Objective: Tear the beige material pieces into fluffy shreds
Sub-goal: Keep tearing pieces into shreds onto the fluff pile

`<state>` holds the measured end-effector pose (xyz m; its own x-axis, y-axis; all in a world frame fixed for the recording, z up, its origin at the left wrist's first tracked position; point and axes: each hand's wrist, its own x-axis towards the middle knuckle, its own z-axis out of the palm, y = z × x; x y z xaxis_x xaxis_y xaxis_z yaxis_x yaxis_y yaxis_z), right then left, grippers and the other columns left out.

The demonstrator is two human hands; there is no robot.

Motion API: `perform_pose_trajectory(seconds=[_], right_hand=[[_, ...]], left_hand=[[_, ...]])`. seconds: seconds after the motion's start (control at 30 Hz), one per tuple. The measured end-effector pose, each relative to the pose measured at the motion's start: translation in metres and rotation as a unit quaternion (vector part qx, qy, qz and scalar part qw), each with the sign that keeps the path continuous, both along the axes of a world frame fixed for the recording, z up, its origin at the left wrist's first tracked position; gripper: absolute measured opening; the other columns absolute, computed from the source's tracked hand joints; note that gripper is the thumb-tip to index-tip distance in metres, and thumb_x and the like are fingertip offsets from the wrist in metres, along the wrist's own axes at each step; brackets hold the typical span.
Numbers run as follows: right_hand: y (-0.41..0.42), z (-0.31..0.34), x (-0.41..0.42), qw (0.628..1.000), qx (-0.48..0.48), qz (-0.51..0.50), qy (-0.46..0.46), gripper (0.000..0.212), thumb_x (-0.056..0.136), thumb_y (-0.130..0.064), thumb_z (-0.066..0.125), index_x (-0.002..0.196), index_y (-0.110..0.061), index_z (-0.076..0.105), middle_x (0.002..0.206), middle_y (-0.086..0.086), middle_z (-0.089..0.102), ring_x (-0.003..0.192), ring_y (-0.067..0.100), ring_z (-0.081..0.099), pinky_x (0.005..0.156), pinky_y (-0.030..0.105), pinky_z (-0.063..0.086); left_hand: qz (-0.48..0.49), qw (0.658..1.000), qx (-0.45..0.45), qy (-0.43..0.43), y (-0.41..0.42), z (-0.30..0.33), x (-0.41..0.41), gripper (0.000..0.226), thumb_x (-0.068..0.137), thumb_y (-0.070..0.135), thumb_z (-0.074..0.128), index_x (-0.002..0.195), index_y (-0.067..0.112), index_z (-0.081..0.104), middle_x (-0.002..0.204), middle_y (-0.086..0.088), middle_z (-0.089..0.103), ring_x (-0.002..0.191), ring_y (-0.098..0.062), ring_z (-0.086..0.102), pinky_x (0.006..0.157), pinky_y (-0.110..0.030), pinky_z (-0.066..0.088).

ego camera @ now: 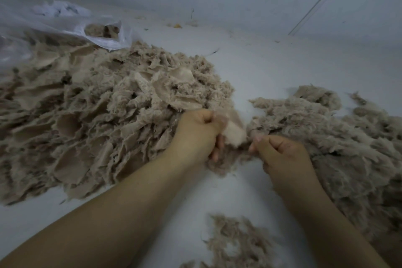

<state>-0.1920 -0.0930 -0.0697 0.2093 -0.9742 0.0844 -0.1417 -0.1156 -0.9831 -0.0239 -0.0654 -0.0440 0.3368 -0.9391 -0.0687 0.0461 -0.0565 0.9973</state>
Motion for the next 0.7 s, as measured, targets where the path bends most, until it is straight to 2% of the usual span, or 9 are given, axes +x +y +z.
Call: perform_pose_trajectory(seconds=[0.03,0.1,0.2,0.27,0.4,0.5,0.57,0.63,0.7], right_hand=[[-0.001,-0.001,-0.001,1.000,0.012,-0.014,-0.010,0.040,0.098,-0.033,0.059,0.062,-0.017,0.067,0.045,0.000,0.024,0.036,0.008,0.017,0.037,0.012,0.019],[-0.002,-0.001,-0.002,0.999,0.018,-0.019,-0.021,0.037,0.100,-0.031,0.057,0.067,-0.027,0.073,0.046,-0.002,0.030,0.034,0.005,0.023,0.035,0.012,0.021],[-0.001,0.000,0.000,1.000,0.003,0.005,-0.004,0.025,0.102,-0.020,0.053,0.092,-0.030,0.075,0.044,-0.020,0.048,0.039,-0.006,0.046,0.040,0.004,0.031],[-0.002,0.000,0.001,1.000,0.006,0.014,0.000,0.023,0.102,-0.019,0.052,0.099,-0.031,0.071,0.044,-0.024,0.050,0.042,-0.009,0.048,0.042,0.003,0.033],[-0.004,-0.003,0.001,1.000,0.022,0.017,-0.009,0.027,0.102,-0.014,0.052,0.096,-0.029,0.074,0.050,-0.020,0.055,0.042,-0.005,0.044,0.044,0.005,0.033],[-0.007,-0.008,0.003,0.999,0.048,0.002,0.017,0.023,0.102,-0.016,0.052,0.109,-0.013,0.073,0.055,-0.016,0.063,0.046,-0.004,0.047,0.045,0.008,0.037],[-0.011,-0.011,0.000,0.997,0.065,-0.012,0.032,0.026,0.102,-0.021,0.053,0.122,-0.014,0.069,0.057,-0.013,0.065,0.044,-0.003,0.047,0.042,0.011,0.037],[-0.013,-0.014,-0.002,0.997,0.072,-0.020,0.037,0.028,0.102,-0.023,0.054,0.124,-0.013,0.069,0.053,-0.010,0.063,0.040,-0.002,0.046,0.040,0.013,0.036],[-0.013,-0.014,-0.002,0.996,0.070,-0.022,0.041,0.025,0.102,-0.023,0.055,0.118,-0.015,0.072,0.048,-0.010,0.059,0.038,0.000,0.044,0.038,0.014,0.035]], left_hand=[[0.062,0.997,-0.028,-0.031,-0.002,0.000,0.006,0.027,0.095,0.009,0.060,0.068,0.007,0.057,0.046,-0.003,0.052,0.028,-0.013,0.042,0.031,-0.016,0.028],[0.147,0.966,-0.072,-0.199,-0.004,0.000,0.019,0.016,0.090,0.006,0.063,0.076,0.010,0.058,0.054,0.001,0.053,0.041,-0.012,0.051,0.038,-0.023,0.041],[0.127,0.856,-0.043,-0.499,-0.001,0.000,0.031,0.010,0.084,0.008,0.060,0.079,0.017,0.061,0.063,0.002,0.056,0.061,-0.021,0.058,0.051,-0.031,0.045],[0.105,0.797,-0.038,-0.593,0.003,0.000,0.025,0.009,0.081,0.009,0.058,0.081,0.017,0.063,0.074,-0.001,0.062,0.073,-0.029,0.062,0.055,-0.032,0.044],[0.013,0.751,-0.170,-0.638,0.010,0.003,-0.001,0.011,0.080,0.026,0.061,0.072,0.018,0.061,0.075,-0.003,0.062,0.067,-0.030,0.062,0.050,-0.033,0.046],[-0.087,0.713,-0.082,-0.691,0.011,0.001,-0.010,0.008,0.084,0.029,0.058,0.082,0.023,0.063,0.084,-0.003,0.064,0.077,-0.028,0.064,0.052,-0.026,0.031],[-0.065,0.690,-0.008,-0.721,0.008,0.002,-0.002,0.003,0.081,0.022,0.059,0.083,0.021,0.060,0.087,-0.001,0.063,0.085,-0.027,0.065,0.057,-0.027,0.032],[-0.057,0.700,0.042,-0.710,0.004,0.004,0.008,0.013,0.073,0.022,0.066,0.078,0.020,0.054,0.081,0.002,0.058,0.084,-0.024,0.064,0.058,-0.028,0.035],[-0.086,0.737,0.063,-0.668,0.002,0.007,0.017,0.016,0.072,0.027,0.069,0.081,0.019,0.059,0.082,0.004,0.062,0.082,-0.021,0.063,0.061,-0.028,0.044]])
